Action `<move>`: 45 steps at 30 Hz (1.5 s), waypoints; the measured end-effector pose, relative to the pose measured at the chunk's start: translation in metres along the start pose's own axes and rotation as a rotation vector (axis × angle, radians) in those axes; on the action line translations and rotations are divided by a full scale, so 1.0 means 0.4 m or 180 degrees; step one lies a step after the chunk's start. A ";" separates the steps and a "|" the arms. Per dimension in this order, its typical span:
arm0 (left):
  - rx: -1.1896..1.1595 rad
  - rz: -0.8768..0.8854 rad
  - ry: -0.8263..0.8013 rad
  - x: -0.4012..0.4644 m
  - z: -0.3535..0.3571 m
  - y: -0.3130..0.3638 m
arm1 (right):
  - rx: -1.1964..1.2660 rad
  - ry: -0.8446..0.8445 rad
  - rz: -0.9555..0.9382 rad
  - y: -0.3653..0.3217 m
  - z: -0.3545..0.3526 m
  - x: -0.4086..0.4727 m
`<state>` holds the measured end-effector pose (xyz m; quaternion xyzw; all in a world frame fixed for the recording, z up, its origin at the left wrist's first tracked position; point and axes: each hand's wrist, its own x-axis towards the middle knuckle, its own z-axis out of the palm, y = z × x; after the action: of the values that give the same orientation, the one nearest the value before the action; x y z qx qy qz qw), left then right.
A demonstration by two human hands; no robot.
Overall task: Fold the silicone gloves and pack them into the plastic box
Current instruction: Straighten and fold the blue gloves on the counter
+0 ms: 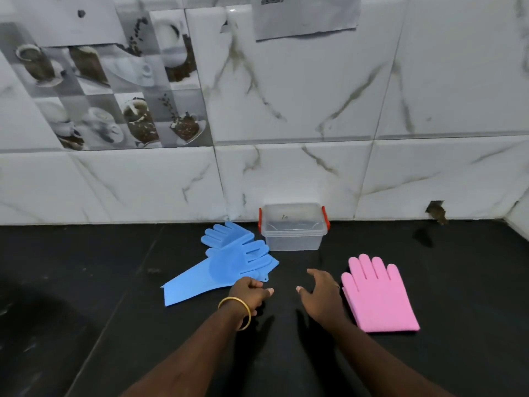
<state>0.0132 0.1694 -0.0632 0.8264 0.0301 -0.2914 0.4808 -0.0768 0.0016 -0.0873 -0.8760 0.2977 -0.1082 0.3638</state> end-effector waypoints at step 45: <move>-0.2396 -0.0915 0.0134 0.153 -0.419 0.005 | 0.0518 -0.0713 -0.0045 -0.276 0.264 -0.050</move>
<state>0.1401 0.2904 -0.0314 0.5857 0.2598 -0.3073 0.7036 -0.0010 0.1360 -0.0843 -0.8523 0.2393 -0.0361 0.4638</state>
